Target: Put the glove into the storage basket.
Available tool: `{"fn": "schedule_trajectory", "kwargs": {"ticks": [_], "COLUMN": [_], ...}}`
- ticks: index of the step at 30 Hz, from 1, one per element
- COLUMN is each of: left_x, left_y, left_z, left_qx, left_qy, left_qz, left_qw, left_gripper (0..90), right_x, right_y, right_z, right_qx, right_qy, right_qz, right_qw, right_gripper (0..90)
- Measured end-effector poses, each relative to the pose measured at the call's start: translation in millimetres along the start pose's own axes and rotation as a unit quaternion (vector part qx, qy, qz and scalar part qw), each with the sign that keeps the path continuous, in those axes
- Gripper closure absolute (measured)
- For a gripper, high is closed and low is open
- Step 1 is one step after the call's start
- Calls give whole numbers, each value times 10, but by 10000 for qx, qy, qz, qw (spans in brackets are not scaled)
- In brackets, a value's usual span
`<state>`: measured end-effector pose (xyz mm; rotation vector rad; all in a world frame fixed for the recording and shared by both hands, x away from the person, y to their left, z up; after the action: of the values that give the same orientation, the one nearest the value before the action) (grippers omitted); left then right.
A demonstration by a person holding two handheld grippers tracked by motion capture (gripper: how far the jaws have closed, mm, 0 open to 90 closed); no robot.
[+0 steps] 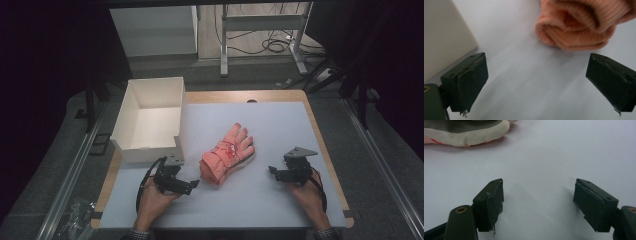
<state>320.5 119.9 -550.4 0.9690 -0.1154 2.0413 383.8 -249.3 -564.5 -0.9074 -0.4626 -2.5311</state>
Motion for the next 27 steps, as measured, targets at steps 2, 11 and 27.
{"fn": "schedule_trajectory", "kwargs": {"ticks": [2, 11, 27], "left_x": [29, 89, -341], "left_y": [35, 163, 313], "left_z": [95, 426, 1001], "left_qx": [-25, -175, -516], "left_qy": [0, -99, -636], "left_qz": [-98, -343, -327], "left_qw": [9999, 9992, 9961], "left_gripper": [41, 15, 0], "right_x": [-1, -1, -3], "right_y": [0, 2, 4], "right_z": [-1, -2, -3], "right_qx": [-2, 5, 4], "right_qy": [1, -1, -6], "right_qz": [-6, -9, 10], "right_qw": [10000, 10000, 10000], "right_gripper": [238, 233, 227]}}
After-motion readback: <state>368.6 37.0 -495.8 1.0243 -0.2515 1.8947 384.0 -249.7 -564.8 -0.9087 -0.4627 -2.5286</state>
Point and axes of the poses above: each handheld gripper's, and its own axes: x roughly backward along the jaws, z roughly out of its top, y roughly to its right, the point moved 5 cm from there along -x, roughly forward along the jaws, and after that the axes turned 10 degrees about -z, right-handed, at the moved point
